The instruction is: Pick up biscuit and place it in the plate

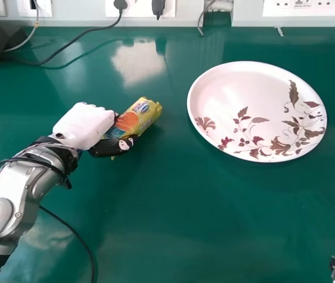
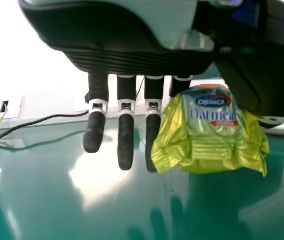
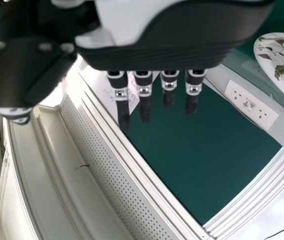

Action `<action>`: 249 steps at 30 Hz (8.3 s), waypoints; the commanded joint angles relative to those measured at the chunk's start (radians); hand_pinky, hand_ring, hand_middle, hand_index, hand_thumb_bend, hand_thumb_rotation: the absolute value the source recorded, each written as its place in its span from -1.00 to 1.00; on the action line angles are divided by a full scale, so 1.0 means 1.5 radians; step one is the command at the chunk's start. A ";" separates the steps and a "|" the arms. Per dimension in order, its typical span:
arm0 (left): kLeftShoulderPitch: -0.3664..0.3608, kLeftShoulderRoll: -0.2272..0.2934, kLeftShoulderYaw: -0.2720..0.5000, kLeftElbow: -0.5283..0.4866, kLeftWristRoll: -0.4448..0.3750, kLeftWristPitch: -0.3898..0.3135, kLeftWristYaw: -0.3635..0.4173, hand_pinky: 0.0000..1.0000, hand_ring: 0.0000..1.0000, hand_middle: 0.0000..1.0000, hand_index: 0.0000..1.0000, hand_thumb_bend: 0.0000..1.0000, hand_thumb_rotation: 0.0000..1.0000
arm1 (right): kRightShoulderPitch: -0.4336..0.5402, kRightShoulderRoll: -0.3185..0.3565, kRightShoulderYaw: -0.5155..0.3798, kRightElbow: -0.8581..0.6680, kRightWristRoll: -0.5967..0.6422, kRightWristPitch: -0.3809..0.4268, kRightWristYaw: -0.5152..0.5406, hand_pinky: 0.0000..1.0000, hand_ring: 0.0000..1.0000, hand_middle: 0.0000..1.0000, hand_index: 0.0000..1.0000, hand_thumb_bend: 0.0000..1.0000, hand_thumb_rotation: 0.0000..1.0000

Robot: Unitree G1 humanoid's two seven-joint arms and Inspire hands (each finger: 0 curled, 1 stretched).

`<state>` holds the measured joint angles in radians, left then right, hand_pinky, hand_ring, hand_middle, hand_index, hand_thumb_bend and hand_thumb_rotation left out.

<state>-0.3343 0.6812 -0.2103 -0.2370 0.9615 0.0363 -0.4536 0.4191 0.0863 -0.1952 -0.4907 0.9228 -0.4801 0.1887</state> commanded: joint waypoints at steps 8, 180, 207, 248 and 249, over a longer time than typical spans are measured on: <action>0.013 0.020 0.034 -0.034 -0.025 -0.015 -0.005 -0.57 -0.21 -0.07 0.04 0.02 -1.00 | -0.007 0.037 -0.004 0.005 0.017 0.001 0.007 0.74 0.91 0.83 0.65 0.78 -0.35; -0.447 -0.324 -0.206 0.256 0.038 -0.006 0.005 -0.63 -0.26 -0.11 0.04 0.01 -1.00 | -0.023 0.031 -0.025 0.010 0.021 0.009 0.035 0.45 0.77 0.72 0.53 0.85 -0.22; -0.532 -0.380 -0.263 0.428 0.041 -0.019 0.045 -0.64 -0.27 -0.11 0.04 0.01 -1.00 | -0.018 0.035 -0.022 0.001 0.025 0.013 0.025 0.34 0.66 0.54 0.37 0.86 -0.25; -0.617 -0.441 -0.368 0.670 0.067 -0.029 0.079 -0.64 -0.27 -0.12 0.04 0.01 -1.00 | -0.021 0.038 -0.027 0.022 0.039 0.008 0.052 0.64 0.73 0.63 0.37 0.76 -0.30; -0.619 -0.443 -0.370 0.675 0.066 -0.029 0.078 -0.63 -0.27 -0.12 0.04 0.01 -1.00 | -0.020 0.039 -0.027 0.022 0.038 0.008 0.052 0.61 0.71 0.62 0.35 0.75 -0.30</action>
<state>-1.2314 0.0279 -0.7554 0.7671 1.0502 -0.0065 -0.3494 0.3894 0.0814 -0.2322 -0.4610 0.9731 -0.4618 0.2616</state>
